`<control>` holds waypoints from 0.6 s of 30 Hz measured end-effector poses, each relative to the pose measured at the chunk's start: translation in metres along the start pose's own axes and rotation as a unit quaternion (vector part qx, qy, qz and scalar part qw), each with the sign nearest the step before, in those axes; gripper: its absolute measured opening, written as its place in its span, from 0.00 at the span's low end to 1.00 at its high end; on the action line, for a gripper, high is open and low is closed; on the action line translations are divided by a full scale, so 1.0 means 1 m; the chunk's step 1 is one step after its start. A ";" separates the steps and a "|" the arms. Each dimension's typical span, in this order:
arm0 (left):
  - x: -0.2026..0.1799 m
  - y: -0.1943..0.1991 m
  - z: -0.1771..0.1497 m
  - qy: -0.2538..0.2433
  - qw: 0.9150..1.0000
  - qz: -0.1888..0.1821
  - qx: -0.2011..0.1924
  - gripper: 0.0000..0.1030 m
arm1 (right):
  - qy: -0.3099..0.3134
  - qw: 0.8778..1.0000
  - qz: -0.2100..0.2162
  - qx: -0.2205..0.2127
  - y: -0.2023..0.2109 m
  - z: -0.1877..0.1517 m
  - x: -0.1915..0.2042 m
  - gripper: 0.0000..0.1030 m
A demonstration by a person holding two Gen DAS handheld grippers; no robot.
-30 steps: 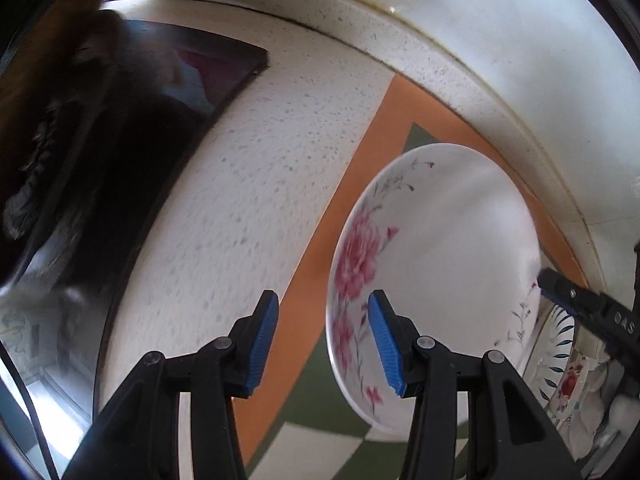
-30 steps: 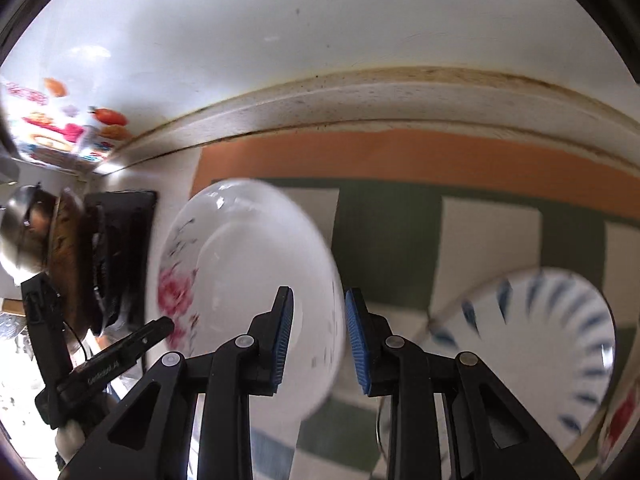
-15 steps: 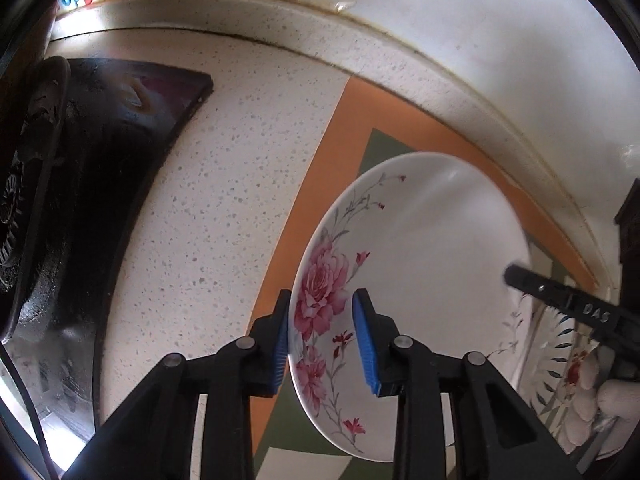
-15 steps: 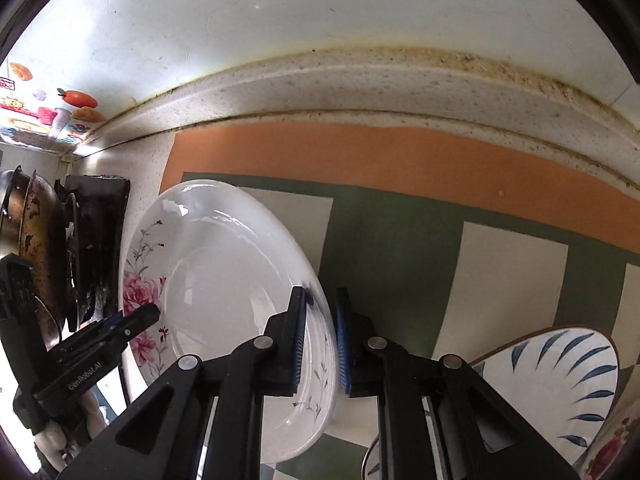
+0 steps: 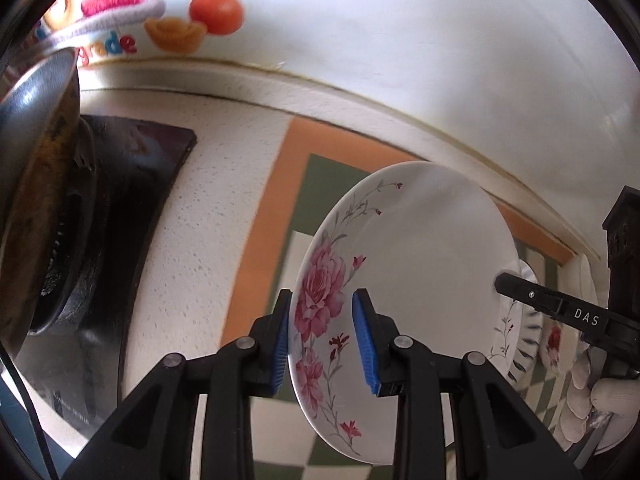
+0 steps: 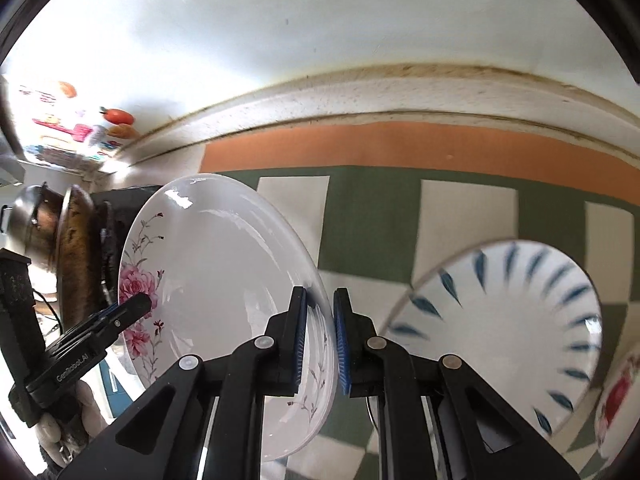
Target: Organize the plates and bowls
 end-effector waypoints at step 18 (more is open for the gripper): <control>-0.169 0.019 -0.125 -0.090 0.992 -0.069 0.048 0.27 | -0.066 0.997 -0.006 -0.031 0.142 -0.171 -0.157 0.14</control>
Point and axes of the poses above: each gripper's, at about its wrist camera, not at the fingertips, and y roughly against the way its jaws point, x to its left, z to its top, the point moved 6 cm from there along -y, roughly the way its jaws point, and after that the axes turned 8 degrees about -y, right-handed, at the moved point
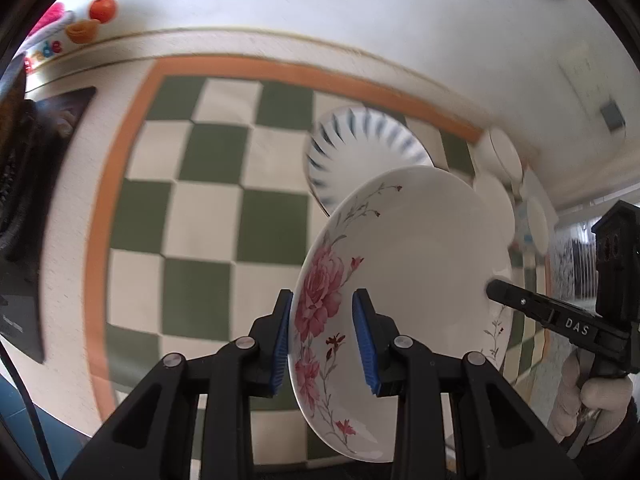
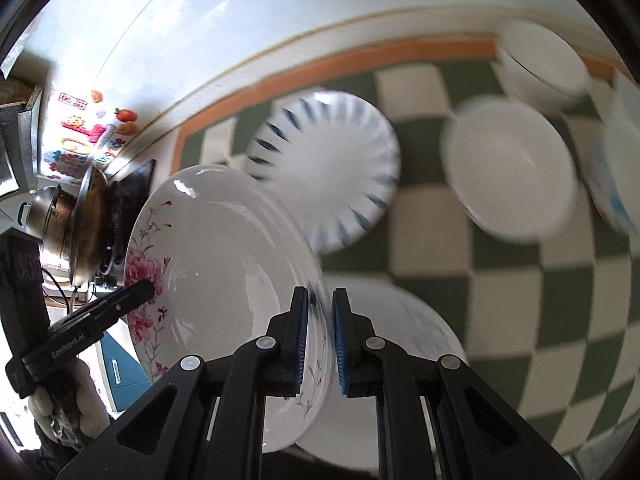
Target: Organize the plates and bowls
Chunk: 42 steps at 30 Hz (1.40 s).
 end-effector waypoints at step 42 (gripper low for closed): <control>-0.066 -0.084 -0.054 -0.108 0.985 0.118 0.063 0.27 | -0.036 0.994 -0.075 0.077 -0.038 -0.062 -0.107 0.11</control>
Point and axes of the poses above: each gripper's, at about its wrist camera, not at the fingertips, and y roughly against the way its jaws point, x to its left, z to its top, the point moved 6 cm from there along -y, roughly the way its jaws point, and after that the axes turned 8 degrees about -y, right-handed, at the moved point
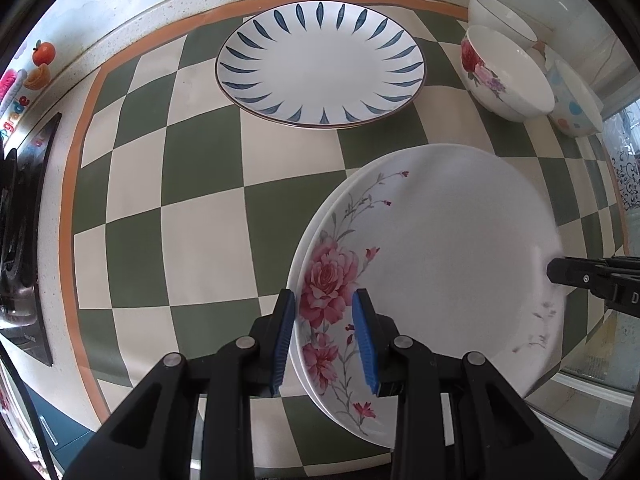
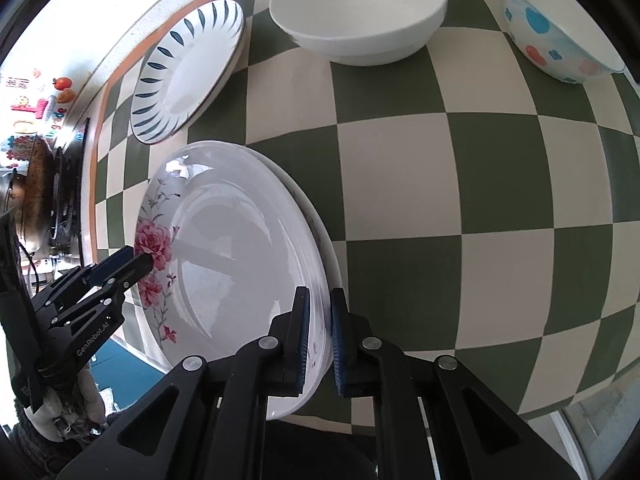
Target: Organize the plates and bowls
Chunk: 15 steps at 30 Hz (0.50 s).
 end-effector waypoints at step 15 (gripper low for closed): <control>0.046 0.057 0.033 0.085 0.994 -0.036 -0.051 0.27 | -0.009 0.999 0.030 -0.010 0.030 0.029 0.010 0.11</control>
Point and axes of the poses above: each gripper's, at about its wrist camera, not at the fingertips, and y roughly against the way its jaws point, x to its left, z to its top, the point moved 6 cm from there along -y, roughly the way its jaws point, and after that the axes turned 8 degrees about -y, right-handed, at the moved point
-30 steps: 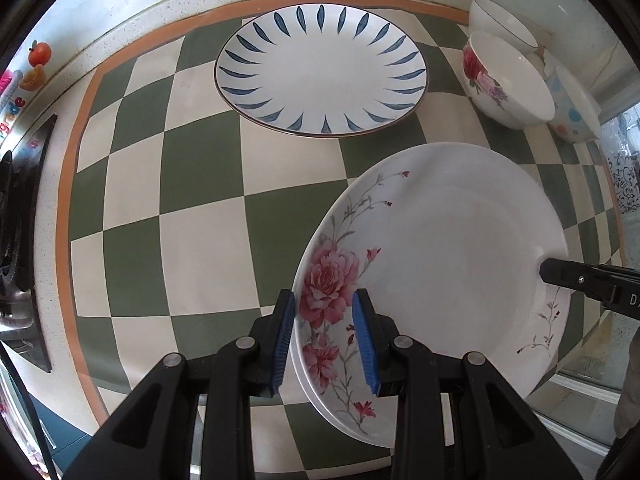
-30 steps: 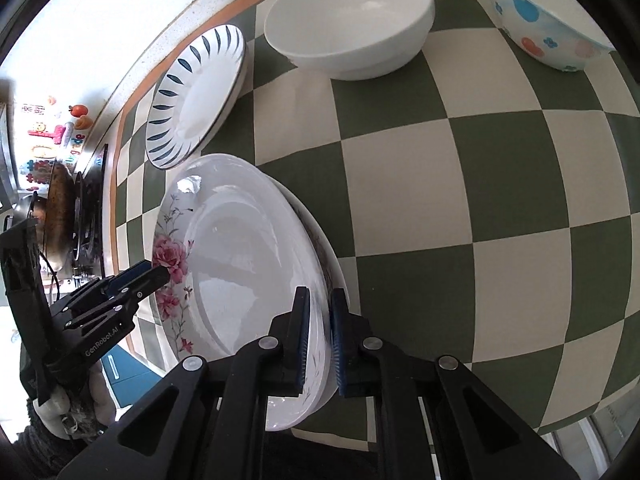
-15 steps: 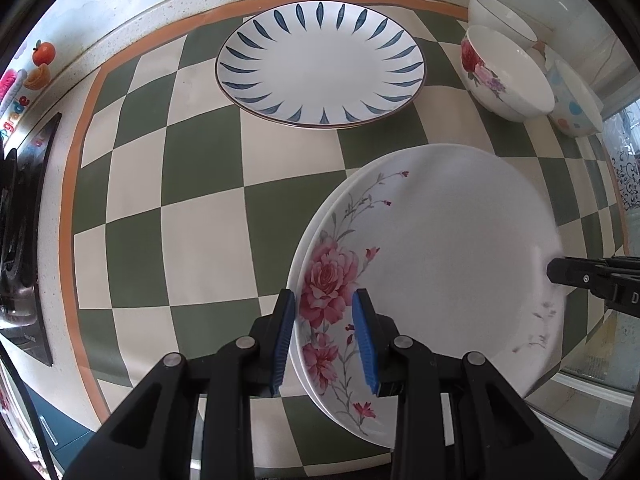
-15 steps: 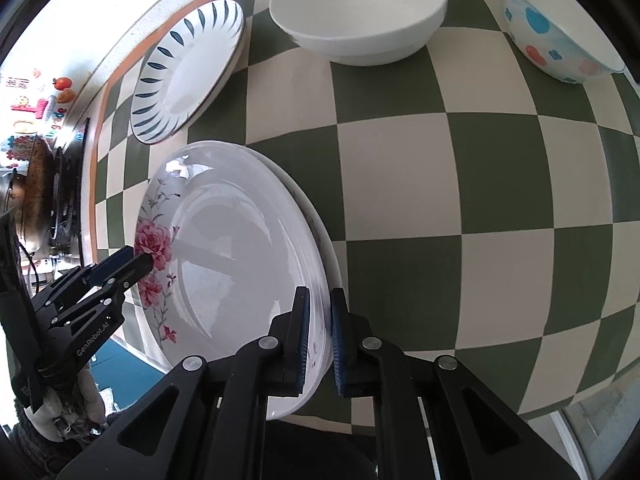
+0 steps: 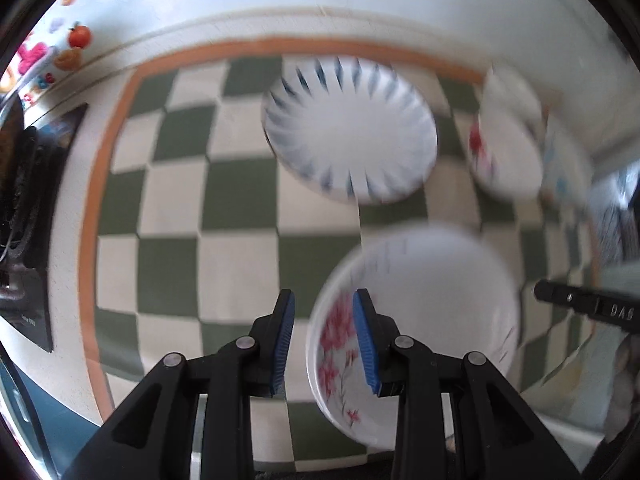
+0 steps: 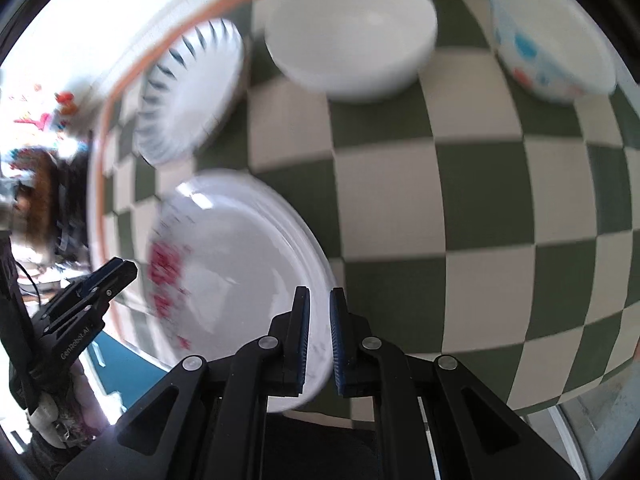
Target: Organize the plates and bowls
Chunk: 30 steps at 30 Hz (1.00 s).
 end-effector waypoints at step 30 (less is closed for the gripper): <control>0.075 -0.121 0.109 0.110 0.989 -0.073 0.062 0.15 | 0.104 0.993 -0.048 -0.005 -0.088 0.207 0.122 0.14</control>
Point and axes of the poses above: each gripper's, at about its wrist camera, not at the fingertips, and y roughly against the way its jaws point, x to its left, z to its top, the point moved 6 cm from there along -y, roughly the way its jaws point, and after that the axes turned 8 degrees about -y, right-handed, at the moved point
